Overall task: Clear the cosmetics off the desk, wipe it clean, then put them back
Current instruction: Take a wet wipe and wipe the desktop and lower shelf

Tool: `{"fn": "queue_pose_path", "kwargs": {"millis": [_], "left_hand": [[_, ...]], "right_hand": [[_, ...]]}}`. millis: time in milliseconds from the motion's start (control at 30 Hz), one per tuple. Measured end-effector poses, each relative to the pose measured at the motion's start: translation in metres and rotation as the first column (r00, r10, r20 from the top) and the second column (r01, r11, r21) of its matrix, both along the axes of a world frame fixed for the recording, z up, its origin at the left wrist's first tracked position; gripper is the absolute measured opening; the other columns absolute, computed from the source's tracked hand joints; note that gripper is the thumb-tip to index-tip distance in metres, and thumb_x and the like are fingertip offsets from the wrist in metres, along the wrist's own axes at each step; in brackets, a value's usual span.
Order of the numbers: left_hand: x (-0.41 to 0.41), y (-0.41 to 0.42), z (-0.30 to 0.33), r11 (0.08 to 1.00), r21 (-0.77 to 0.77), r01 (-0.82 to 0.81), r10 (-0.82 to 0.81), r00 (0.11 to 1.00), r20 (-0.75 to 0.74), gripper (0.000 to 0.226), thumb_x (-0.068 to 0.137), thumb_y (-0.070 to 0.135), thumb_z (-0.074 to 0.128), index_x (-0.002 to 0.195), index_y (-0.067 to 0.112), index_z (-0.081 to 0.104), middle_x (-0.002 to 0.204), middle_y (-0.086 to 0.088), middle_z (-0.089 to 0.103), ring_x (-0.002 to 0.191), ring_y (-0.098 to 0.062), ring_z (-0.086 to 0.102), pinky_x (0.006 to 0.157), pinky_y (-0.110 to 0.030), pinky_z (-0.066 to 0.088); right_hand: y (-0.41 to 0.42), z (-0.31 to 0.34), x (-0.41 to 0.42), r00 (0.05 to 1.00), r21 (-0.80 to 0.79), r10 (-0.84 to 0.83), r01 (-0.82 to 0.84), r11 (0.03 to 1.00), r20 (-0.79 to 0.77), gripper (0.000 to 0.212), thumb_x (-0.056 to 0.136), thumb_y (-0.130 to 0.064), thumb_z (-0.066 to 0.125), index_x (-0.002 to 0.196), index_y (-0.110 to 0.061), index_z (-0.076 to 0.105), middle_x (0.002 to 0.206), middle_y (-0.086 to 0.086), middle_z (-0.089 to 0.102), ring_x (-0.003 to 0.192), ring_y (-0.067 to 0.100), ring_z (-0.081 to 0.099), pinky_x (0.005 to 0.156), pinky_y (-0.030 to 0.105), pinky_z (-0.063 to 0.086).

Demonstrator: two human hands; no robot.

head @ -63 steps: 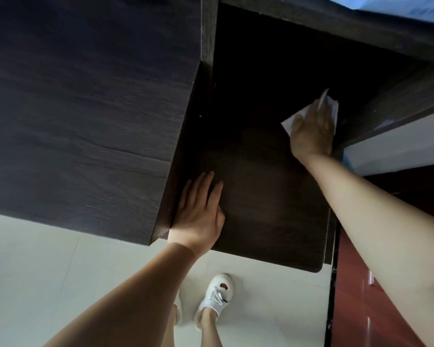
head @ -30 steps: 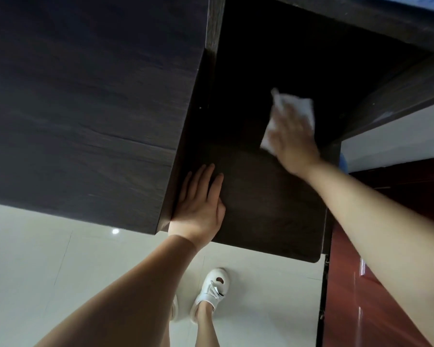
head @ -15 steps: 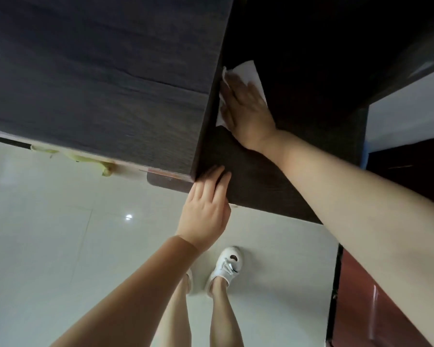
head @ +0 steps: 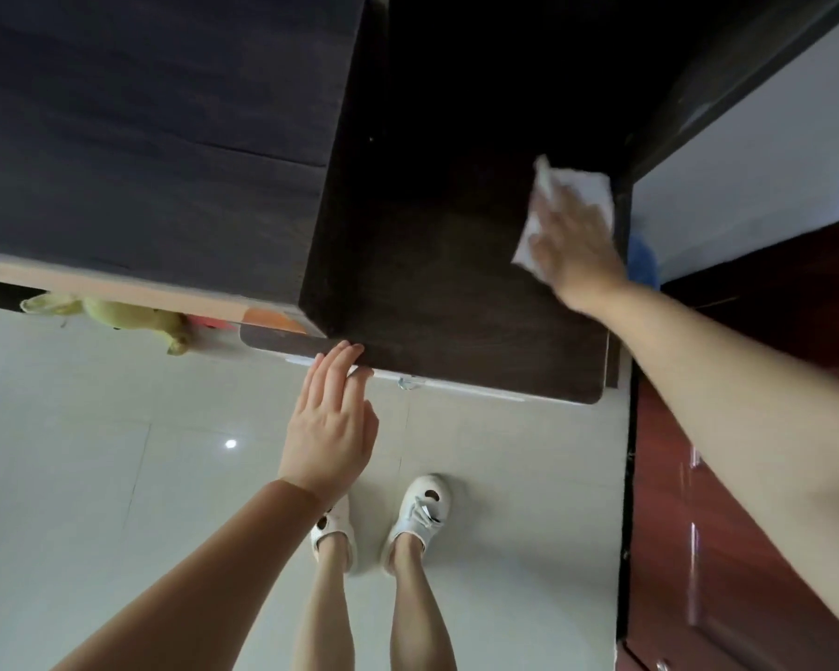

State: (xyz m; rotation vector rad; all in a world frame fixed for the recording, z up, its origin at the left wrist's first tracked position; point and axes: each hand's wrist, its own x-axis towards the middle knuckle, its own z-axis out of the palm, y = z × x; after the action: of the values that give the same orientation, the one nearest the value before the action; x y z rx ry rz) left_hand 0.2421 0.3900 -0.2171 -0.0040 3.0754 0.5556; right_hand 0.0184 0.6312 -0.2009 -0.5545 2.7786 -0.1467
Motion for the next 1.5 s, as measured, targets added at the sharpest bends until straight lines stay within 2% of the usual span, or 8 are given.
{"fn": "queue_pose_path", "kwargs": {"millis": [167,333,433,600,867,1000,1233,1500], "left_hand": [[0.004,0.003,0.006,1.0,-0.008,-0.001,0.002,0.998,0.061,0.039,0.082,0.011,0.033,0.11,-0.002,0.056,0.13,-0.023,0.051,0.126,-0.036,0.042,0.108,-0.046,0.022],[0.007,-0.005,0.02,0.995,0.093,-0.046,0.036,0.994,0.108,0.044,0.084,0.011,0.03,0.121,-0.003,0.049,0.131,-0.024,0.049,0.122,-0.038,0.046,0.106,-0.043,0.026],[0.014,-0.025,0.022,0.957,0.18,-0.227,0.211,0.972,0.105,0.046,0.086,0.012,0.03,0.127,-0.003,0.042,0.132,-0.025,0.046,0.122,-0.038,0.042,0.105,-0.042,0.031],[0.01,-0.065,0.021,0.726,0.4,-0.56,0.491,0.829,0.268,0.051,0.091,0.0,0.032,0.141,0.001,0.022,0.148,-0.018,0.026,0.137,-0.028,0.025,0.106,-0.024,0.018],[-0.001,-0.084,0.014,0.467,0.636,-0.614,0.367,0.789,0.493,0.055,0.087,-0.006,0.027,0.139,0.01,0.033,0.142,-0.004,0.04,0.133,-0.016,0.034,0.11,-0.026,0.024],[0.003,-0.091,0.023,0.433,0.713,-0.551,0.342,0.833,0.435,0.041,0.093,0.002,0.031,0.124,0.023,0.048,0.119,0.007,0.057,0.109,-0.003,0.052,0.09,-0.01,0.038],[0.009,-0.083,0.03,0.645,0.539,-0.541,0.448,0.84,0.307,0.046,0.085,-0.006,0.032,0.126,0.006,0.048,0.129,-0.008,0.051,0.119,-0.02,0.047,0.095,-0.022,0.034],[0.006,-0.019,0.033,0.89,0.456,-0.013,-0.012,0.999,0.052,0.044,0.081,0.017,0.025,0.107,0.004,0.057,0.107,-0.013,0.058,0.099,-0.02,0.044,0.077,-0.036,0.047]], "right_hand": [[0.037,-0.01,0.052,0.978,0.069,-0.204,0.2,0.977,0.044,0.056,0.1,-0.035,0.009,0.147,-0.007,-0.001,0.158,0.014,-0.006,0.146,0.024,-0.007,0.119,0.043,-0.002],[0.03,-0.011,0.162,0.987,0.053,-0.158,0.16,0.986,-0.042,0.06,0.098,-0.033,0.011,0.139,0.007,0.027,0.147,0.03,0.029,0.138,0.041,0.026,0.112,0.058,0.022],[-0.009,-0.012,0.201,0.995,-0.071,-0.071,0.066,0.995,-0.069,0.054,0.099,-0.033,0.011,0.142,-0.002,0.024,0.15,0.017,0.024,0.14,0.03,0.018,0.117,0.042,0.005],[-0.103,-0.021,0.208,0.985,-0.197,0.143,-0.161,0.967,-0.102,0.044,0.093,-0.016,0.034,0.136,-0.009,0.041,0.146,0.009,0.041,0.137,0.025,0.034,0.115,0.037,0.014],[-0.2,-0.022,0.197,0.943,-0.313,0.256,-0.314,0.897,-0.211,0.042,0.091,-0.008,0.045,0.133,-0.008,0.048,0.142,0.006,0.048,0.128,0.023,0.048,0.109,0.032,0.031],[-0.235,-0.025,0.195,0.941,-0.31,0.275,-0.326,0.893,-0.198,0.045,0.091,-0.009,0.046,0.136,-0.008,0.045,0.145,0.003,0.045,0.131,0.019,0.045,0.109,0.032,0.032],[-0.143,-0.012,0.186,0.907,-0.112,0.403,-0.416,0.902,-0.123,0.049,0.093,-0.015,0.03,0.142,-0.008,0.03,0.152,0.006,0.028,0.14,0.02,0.026,0.116,0.032,0.013],[-0.01,-0.005,0.168,0.956,0.03,-0.291,0.292,0.956,-0.034,0.059,0.093,-0.03,0.011,0.143,-0.003,0.024,0.155,0.019,0.018,0.143,0.033,0.017,0.113,0.055,0.02]]}}
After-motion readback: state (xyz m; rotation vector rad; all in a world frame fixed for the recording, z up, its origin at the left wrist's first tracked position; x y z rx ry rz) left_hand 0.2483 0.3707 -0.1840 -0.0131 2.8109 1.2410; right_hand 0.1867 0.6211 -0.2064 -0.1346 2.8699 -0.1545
